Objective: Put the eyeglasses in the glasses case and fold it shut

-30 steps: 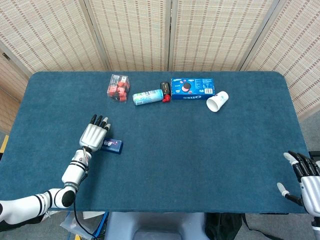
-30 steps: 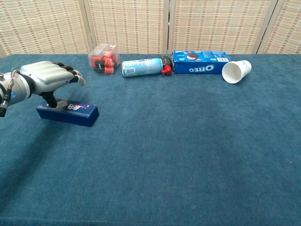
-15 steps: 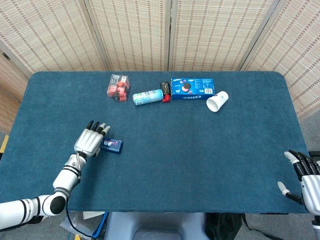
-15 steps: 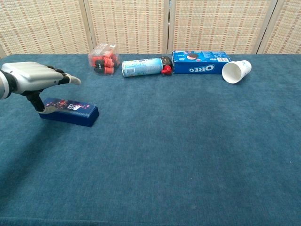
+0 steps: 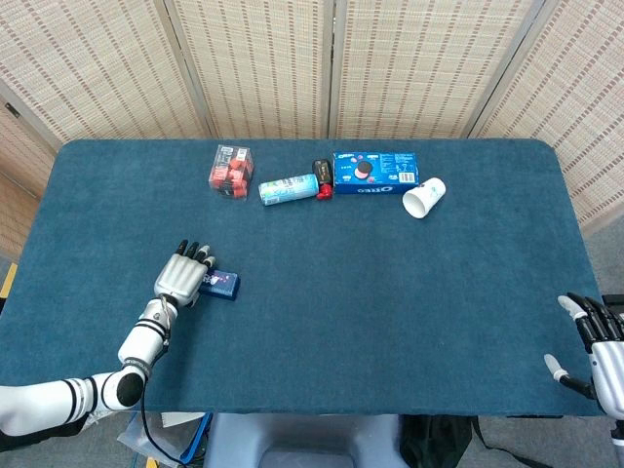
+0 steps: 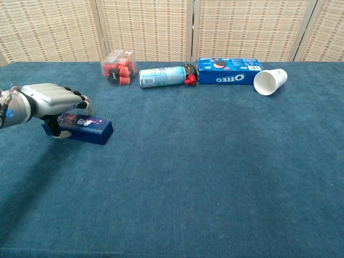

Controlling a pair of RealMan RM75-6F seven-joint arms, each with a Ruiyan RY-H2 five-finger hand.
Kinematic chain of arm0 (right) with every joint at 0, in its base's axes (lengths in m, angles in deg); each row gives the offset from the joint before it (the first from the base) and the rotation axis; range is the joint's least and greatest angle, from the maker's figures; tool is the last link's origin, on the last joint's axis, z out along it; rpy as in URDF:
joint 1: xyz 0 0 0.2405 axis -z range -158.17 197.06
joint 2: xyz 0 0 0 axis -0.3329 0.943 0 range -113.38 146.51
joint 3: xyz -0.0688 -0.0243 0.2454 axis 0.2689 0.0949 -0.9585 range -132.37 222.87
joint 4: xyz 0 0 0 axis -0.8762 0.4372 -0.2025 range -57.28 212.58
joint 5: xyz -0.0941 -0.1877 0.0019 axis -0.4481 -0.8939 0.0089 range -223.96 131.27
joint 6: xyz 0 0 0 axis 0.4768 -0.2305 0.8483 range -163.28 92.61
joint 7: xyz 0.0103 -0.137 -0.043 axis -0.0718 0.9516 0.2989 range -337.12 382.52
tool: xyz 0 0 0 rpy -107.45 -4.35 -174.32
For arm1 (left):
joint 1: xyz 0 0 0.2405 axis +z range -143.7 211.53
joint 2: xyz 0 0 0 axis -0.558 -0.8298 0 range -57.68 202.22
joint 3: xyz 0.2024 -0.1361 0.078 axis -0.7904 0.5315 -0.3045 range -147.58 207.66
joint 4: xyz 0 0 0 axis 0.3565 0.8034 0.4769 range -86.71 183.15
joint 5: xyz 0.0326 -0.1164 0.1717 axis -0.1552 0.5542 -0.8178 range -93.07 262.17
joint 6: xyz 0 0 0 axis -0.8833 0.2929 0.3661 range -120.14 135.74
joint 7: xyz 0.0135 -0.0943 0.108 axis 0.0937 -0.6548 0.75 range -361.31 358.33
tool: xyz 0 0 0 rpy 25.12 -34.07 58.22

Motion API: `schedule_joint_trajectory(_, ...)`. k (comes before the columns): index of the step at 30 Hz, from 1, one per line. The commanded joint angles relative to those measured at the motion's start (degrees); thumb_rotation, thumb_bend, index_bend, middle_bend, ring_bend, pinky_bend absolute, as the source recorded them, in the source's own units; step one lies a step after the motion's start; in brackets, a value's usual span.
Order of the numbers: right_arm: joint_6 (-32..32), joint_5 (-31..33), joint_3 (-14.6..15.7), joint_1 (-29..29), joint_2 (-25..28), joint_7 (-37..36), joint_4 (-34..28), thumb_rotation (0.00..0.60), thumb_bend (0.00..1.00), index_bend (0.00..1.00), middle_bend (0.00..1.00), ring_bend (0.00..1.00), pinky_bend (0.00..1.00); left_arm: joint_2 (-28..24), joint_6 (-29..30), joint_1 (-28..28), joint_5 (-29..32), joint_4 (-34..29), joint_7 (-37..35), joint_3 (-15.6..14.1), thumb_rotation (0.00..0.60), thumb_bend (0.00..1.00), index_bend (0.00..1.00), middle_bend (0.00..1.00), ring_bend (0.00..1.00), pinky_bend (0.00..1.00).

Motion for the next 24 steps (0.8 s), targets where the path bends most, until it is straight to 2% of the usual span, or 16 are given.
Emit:
schedule_joint_trajectory(1, 0.0, 0.1, 0.0, 0.0, 0.0, -0.1, 0.1, 0.600, 0.24, 0.10, 0.11, 0.09, 0.11, 0.9, 0.1, -0.4, -0.2, 1.1, -0.5, 0.0, 0.600, 0.36, 0.34, 0.00, 0.00, 0.00)
schedule_joint_trajectory(5, 0.0, 0.1, 0.0, 0.1, 0.0, -0.3, 0.3, 0.600, 0.24, 0.10, 0.11, 0.09, 0.11, 1.9, 0.9, 0.0, -1.7, 2.1, -2.8, 0.3, 0.600, 0.36, 0.51, 0.00, 0.00, 0.00)
schedule_joint_trajectory(6, 0.0, 0.1, 0.0, 0.1, -0.1, -0.3, 0.3, 0.600, 0.24, 0.10, 0.11, 0.09, 0.11, 1.9, 0.9, 0.0, -1.8, 2.2, -2.9, 0.2, 0.600, 0.36, 0.51, 0.00, 0.00, 0.00)
schedule_joint_trajectory(8, 0.1, 0.2, -0.1, 0.0, -0.1, -0.5, 0.4, 0.600, 0.24, 0.10, 0.11, 0.09, 0.11, 1.7, 0.9, 0.0, -1.2, 1.8, -2.5, -0.1, 0.600, 0.36, 0.42, 0.00, 0.00, 0.00)
schedule_joint_trajectory(12, 0.2, 0.2, -0.2, -0.2, -0.1, -0.6, 0.6, 0.600, 0.24, 0.10, 0.11, 0.09, 0.11, 0.6, 1.8, 0.2, 0.2, -0.6, -2.2, -0.1, 0.600, 0.28, 0.06, 0.00, 0.00, 0.00)
schedule_joint_trajectory(13, 0.3, 0.2, -0.3, -0.2, 0.0, -0.7, 0.6, 0.600, 0.24, 0.10, 0.11, 0.09, 0.11, 0.3, 2.0, 0.3, 0.2, -1.2, -2.4, 0.0, 0.600, 0.26, 0.02, 0.00, 0.00, 0.00)
schedule_joint_trajectory(15, 0.4, 0.2, -0.3, -0.4, 0.0, -0.7, 0.6, 0.600, 0.24, 0.10, 0.11, 0.09, 0.11, -0.1, 2.5, 0.5, 0.0, -2.0, -3.1, 0.2, 0.600, 0.23, 0.00, 0.00, 0.00, 0.00)
schedule_joint_trajectory(19, 0.8, 0.3, -0.6, -0.7, 0.2, -0.8, 0.7, 0.600, 0.24, 0.10, 0.11, 0.09, 0.11, -1.7, 5.8, 2.8, -3.3, -5.1, -9.0, 1.8, 0.600, 0.23, 0.00, 0.00, 0.00, 0.00)
schedule_joint_trajectory(24, 1.9, 0.9, -1.0, -1.4, 1.1, -1.1, 0.8, 0.600, 0.24, 0.10, 0.11, 0.09, 0.11, -5.4, 12.4, 7.7, -8.9, -10.2, -16.3, 2.5, 0.600, 0.23, 0.00, 0.00, 0.00, 0.00)
